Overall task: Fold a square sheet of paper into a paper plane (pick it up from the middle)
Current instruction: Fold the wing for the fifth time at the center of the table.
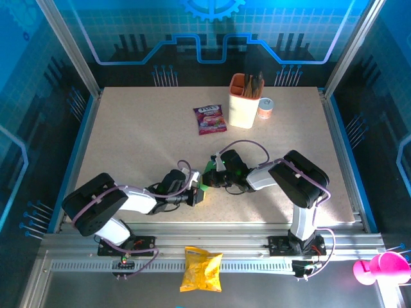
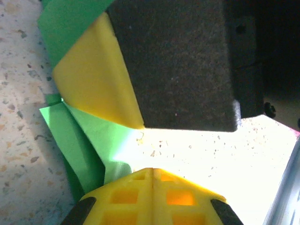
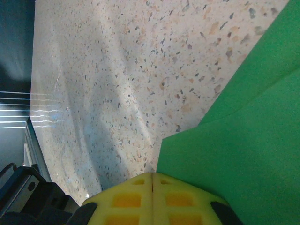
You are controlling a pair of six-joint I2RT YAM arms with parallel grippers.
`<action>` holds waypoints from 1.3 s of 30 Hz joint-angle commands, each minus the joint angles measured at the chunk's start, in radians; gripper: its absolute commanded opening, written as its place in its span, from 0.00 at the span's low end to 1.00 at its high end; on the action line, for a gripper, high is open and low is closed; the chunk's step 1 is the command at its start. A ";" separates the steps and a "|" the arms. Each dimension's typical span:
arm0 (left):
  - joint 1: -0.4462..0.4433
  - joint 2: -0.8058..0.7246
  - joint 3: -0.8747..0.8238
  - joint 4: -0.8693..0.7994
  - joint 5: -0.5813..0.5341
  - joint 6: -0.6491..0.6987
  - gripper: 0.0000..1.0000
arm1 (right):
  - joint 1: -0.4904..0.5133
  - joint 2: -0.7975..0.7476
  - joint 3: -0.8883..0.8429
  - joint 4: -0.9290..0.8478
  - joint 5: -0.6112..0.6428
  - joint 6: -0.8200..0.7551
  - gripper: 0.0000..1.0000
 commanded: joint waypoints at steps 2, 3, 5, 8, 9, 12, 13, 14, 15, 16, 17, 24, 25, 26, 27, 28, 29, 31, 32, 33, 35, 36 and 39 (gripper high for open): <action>-0.003 -0.041 -0.085 -0.044 0.013 -0.062 0.00 | -0.014 0.058 -0.058 -0.207 0.118 -0.001 0.00; -0.004 -0.052 -0.103 -0.039 0.016 -0.075 0.00 | -0.014 0.057 -0.057 -0.208 0.121 0.000 0.00; -0.006 -0.073 -0.144 -0.027 0.019 -0.105 0.00 | -0.014 0.057 -0.058 -0.211 0.123 0.002 0.00; -0.022 -0.112 -0.196 -0.026 0.015 -0.145 0.00 | -0.014 0.060 -0.056 -0.211 0.124 0.003 0.00; -0.030 -0.130 -0.208 -0.041 0.010 -0.157 0.00 | -0.014 0.061 -0.056 -0.211 0.124 0.004 0.00; -0.059 -0.197 -0.248 -0.080 0.005 -0.197 0.00 | -0.014 0.066 -0.053 -0.210 0.120 0.007 0.00; -0.064 -0.232 -0.256 -0.106 0.004 -0.206 0.00 | -0.014 0.066 -0.053 -0.208 0.118 0.009 0.00; -0.065 -0.276 -0.254 -0.144 0.003 -0.207 0.00 | -0.014 0.066 -0.053 -0.207 0.117 0.009 0.00; -0.064 -0.335 -0.243 -0.203 -0.003 -0.202 0.00 | -0.014 0.066 -0.052 -0.208 0.115 0.010 0.00; -0.065 -0.393 -0.227 -0.264 -0.016 -0.190 0.00 | -0.014 0.065 -0.051 -0.210 0.114 0.009 0.00; -0.065 -0.451 -0.206 -0.323 -0.036 -0.176 0.00 | -0.014 0.065 -0.051 -0.210 0.115 0.010 0.00; -0.025 -0.517 -0.055 -0.410 -0.088 -0.065 0.00 | -0.011 0.074 -0.050 -0.201 0.114 0.013 0.00; -0.018 -0.479 -0.036 -0.384 -0.074 -0.057 0.00 | -0.011 0.076 -0.050 -0.199 0.114 0.014 0.00; -0.016 -0.433 -0.016 -0.354 -0.058 -0.046 0.00 | -0.011 0.075 -0.050 -0.199 0.113 0.015 0.00; -0.013 -0.387 0.003 -0.330 -0.045 -0.035 0.00 | -0.011 0.074 -0.050 -0.200 0.114 0.015 0.00; -0.011 -0.343 0.023 -0.309 -0.030 -0.026 0.00 | -0.010 0.071 -0.050 -0.199 0.114 0.016 0.00; -0.012 -0.299 0.040 -0.288 -0.016 -0.015 0.00 | -0.011 0.068 -0.052 -0.201 0.114 0.016 0.00; -0.009 -0.215 0.070 -0.249 0.004 0.001 0.00 | -0.009 0.060 -0.054 -0.204 0.114 0.017 0.00; -0.008 -0.183 0.079 -0.233 0.011 0.006 0.00 | -0.010 0.057 -0.054 -0.207 0.115 0.015 0.00; -0.006 -0.152 0.085 -0.214 0.018 0.011 0.00 | -0.009 0.052 -0.053 -0.208 0.117 0.015 0.00; -0.003 -0.112 0.088 -0.186 0.026 0.015 0.00 | -0.009 0.044 -0.055 -0.213 0.118 0.013 0.00; -0.002 -0.094 0.089 -0.180 0.026 0.018 0.00 | -0.009 0.040 -0.057 -0.214 0.117 0.012 0.00; 0.000 -0.066 0.078 -0.166 0.020 0.021 0.00 | -0.010 0.036 -0.058 -0.216 0.115 0.013 0.00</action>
